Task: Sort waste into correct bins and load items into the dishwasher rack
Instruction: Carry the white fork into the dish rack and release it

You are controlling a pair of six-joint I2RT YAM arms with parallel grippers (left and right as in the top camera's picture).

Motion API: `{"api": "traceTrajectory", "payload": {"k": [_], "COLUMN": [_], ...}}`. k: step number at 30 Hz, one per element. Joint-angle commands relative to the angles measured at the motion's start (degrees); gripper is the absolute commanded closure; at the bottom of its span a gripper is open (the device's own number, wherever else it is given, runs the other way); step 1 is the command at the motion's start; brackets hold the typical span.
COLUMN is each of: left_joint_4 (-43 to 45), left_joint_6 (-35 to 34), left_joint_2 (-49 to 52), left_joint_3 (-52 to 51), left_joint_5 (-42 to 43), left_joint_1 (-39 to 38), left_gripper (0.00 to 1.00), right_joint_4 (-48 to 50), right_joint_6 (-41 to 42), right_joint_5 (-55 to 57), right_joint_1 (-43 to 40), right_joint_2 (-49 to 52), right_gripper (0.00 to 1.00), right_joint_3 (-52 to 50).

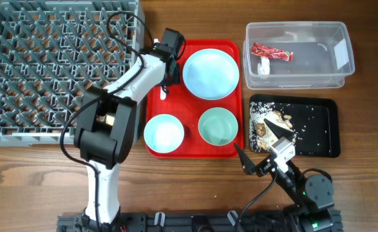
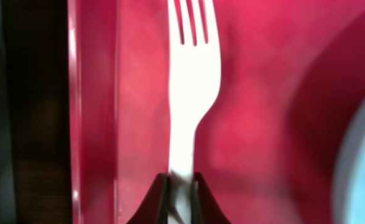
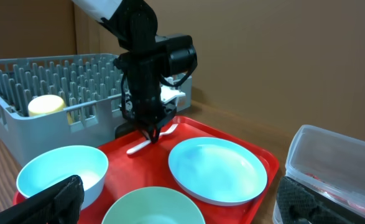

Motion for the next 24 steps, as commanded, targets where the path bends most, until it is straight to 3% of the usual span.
{"api": "traceTrajectory", "payload": {"k": [1,9,15,17,24], "left_joint_4": [-0.7,-9.4,-16.8,-17.6,-16.2], "left_joint_6": [-0.3,0.3,0.3,1.2,4.7], "left_joint_2": [1.4,-6.6,-15.6,-17.0,-14.7], "left_joint_3": [-0.7,4.4,5.4,5.4,3.0], "left_joint_5": [8.7,8.3,-6.8,-10.8,-10.6], "left_joint_1": [0.2,2.0,5.0,6.1,8.8], "left_gripper": [0.96,0.96,0.96,0.96,0.94], "right_joint_4": [0.1,0.1,0.1,0.1,0.1], "right_joint_6": [0.9,0.8,0.9,0.8,0.8], "right_joint_5": [0.6,0.6,0.6,0.6,0.6], "right_joint_1": [-0.1,-0.1,-0.1,-0.1,-0.1], "right_joint_2": [0.0,0.0,0.0,0.0,0.0], "right_gripper": [0.00,0.00,0.00,0.00,0.00], "right_joint_3": [-0.1,-0.1,-0.1,-0.1,-0.1]}}
